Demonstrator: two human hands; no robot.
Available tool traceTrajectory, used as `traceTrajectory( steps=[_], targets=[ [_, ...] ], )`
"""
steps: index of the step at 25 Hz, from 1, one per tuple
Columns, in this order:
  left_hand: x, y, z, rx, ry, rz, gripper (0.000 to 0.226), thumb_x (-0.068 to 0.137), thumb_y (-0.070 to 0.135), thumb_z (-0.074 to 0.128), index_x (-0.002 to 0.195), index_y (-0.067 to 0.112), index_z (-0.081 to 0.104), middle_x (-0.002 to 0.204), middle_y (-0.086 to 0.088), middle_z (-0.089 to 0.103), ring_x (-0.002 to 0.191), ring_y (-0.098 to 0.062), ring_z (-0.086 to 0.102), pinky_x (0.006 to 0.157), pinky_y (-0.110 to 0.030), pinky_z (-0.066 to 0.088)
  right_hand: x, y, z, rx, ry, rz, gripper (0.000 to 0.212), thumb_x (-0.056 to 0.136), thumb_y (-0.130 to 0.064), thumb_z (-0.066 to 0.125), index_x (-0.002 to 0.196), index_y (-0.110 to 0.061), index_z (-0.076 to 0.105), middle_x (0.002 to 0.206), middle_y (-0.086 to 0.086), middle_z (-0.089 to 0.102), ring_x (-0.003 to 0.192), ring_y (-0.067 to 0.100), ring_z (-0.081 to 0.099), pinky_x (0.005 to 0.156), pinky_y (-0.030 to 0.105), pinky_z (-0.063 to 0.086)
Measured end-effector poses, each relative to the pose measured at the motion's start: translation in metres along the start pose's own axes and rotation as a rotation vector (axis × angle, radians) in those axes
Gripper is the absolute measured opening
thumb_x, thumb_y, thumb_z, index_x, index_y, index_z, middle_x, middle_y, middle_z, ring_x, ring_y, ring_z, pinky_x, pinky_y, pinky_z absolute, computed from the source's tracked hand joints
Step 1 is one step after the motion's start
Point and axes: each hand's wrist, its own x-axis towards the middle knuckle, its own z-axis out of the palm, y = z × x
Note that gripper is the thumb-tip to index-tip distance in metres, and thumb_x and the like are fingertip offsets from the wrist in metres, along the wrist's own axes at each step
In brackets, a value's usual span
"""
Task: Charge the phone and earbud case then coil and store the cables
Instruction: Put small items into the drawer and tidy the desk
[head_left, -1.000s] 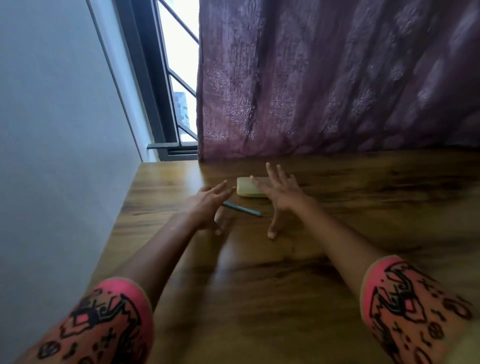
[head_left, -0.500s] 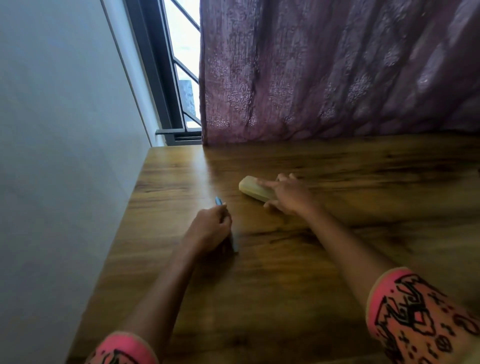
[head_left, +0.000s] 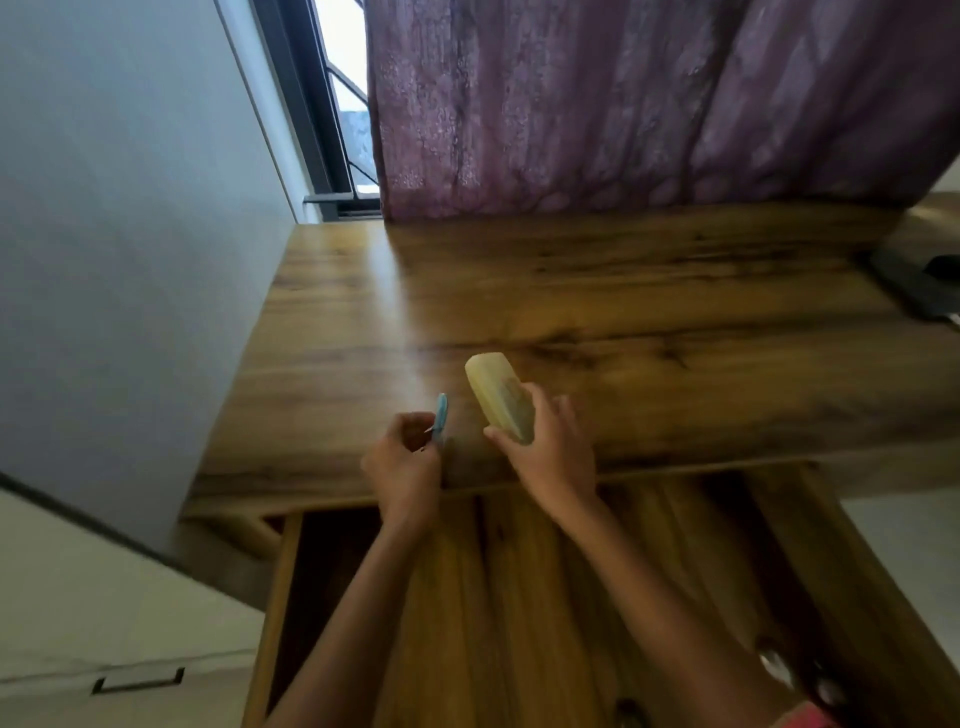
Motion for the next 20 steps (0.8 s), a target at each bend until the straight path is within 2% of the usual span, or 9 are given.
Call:
traceTrajectory(
  steps=[2, 4, 7, 12, 16, 20],
  targets=[
    [-0.05, -0.006, -0.011, -0.065, 0.04, -0.065, 0.025, 0.08, 0.0, 0.066, 0.099, 0.016, 0.064, 0.09, 0.007, 0.065, 0.084, -0.001, 0.062, 0.074, -0.019, 0.053, -0.056, 0.01, -0.01, 0.117, 0.062, 0.0, 0.063, 0.079, -0.054, 0.061, 0.131, -0.023, 0.04, 0.117, -0.004, 0.043, 0.094, 0.008, 0.047, 0.065, 0.016, 0.039],
    [-0.098, -0.023, -0.018, -0.08, 0.079, -0.149, 0.027, 0.08, 0.001, 0.067, 0.1, 0.019, 0.062, 0.09, 0.01, 0.063, 0.085, 0.001, 0.06, 0.075, -0.018, 0.05, -0.11, 0.026, -0.01, 0.191, 0.1, 0.03, 0.06, 0.081, -0.054, 0.058, 0.127, -0.02, 0.042, 0.115, -0.004, 0.043, 0.089, 0.006, 0.049, 0.061, 0.016, 0.045],
    [-0.154, -0.059, -0.021, -0.042, 0.111, -0.33, 0.029, 0.077, -0.002, 0.066, 0.1, 0.017, 0.061, 0.092, 0.006, 0.063, 0.084, -0.005, 0.059, 0.077, -0.025, 0.05, -0.174, 0.053, 0.003, 0.116, 0.071, 0.17, 0.059, 0.083, -0.052, 0.053, 0.128, -0.015, 0.041, 0.124, 0.005, 0.046, 0.095, 0.013, 0.055, 0.066, 0.023, 0.053],
    [-0.192, -0.106, -0.021, 0.099, 0.094, -0.529, 0.029, 0.075, -0.001, 0.069, 0.102, 0.01, 0.064, 0.101, -0.006, 0.067, 0.092, -0.017, 0.061, 0.083, -0.034, 0.052, -0.22, 0.079, 0.015, -0.037, -0.128, 0.3, 0.059, 0.082, -0.048, 0.058, 0.128, -0.02, 0.035, 0.129, 0.002, 0.041, 0.106, 0.012, 0.051, 0.079, 0.023, 0.05],
    [-0.205, -0.115, -0.02, 0.139, 0.099, -0.539, 0.029, 0.076, -0.002, 0.068, 0.103, 0.008, 0.064, 0.102, -0.009, 0.067, 0.092, -0.02, 0.062, 0.085, -0.04, 0.054, -0.23, 0.08, 0.019, -0.065, -0.158, 0.297, 0.06, 0.08, -0.051, 0.061, 0.125, -0.022, 0.034, 0.131, 0.001, 0.041, 0.113, 0.014, 0.049, 0.079, 0.021, 0.048],
    [-0.206, -0.121, -0.022, 0.173, 0.103, -0.495, 0.028, 0.078, -0.003, 0.064, 0.104, 0.008, 0.061, 0.104, -0.008, 0.064, 0.088, -0.014, 0.059, 0.078, -0.031, 0.052, -0.239, 0.075, 0.029, -0.112, -0.2, 0.272, 0.063, 0.078, -0.053, 0.063, 0.123, -0.021, 0.035, 0.131, 0.001, 0.042, 0.113, 0.013, 0.048, 0.078, 0.02, 0.047]
  ],
)
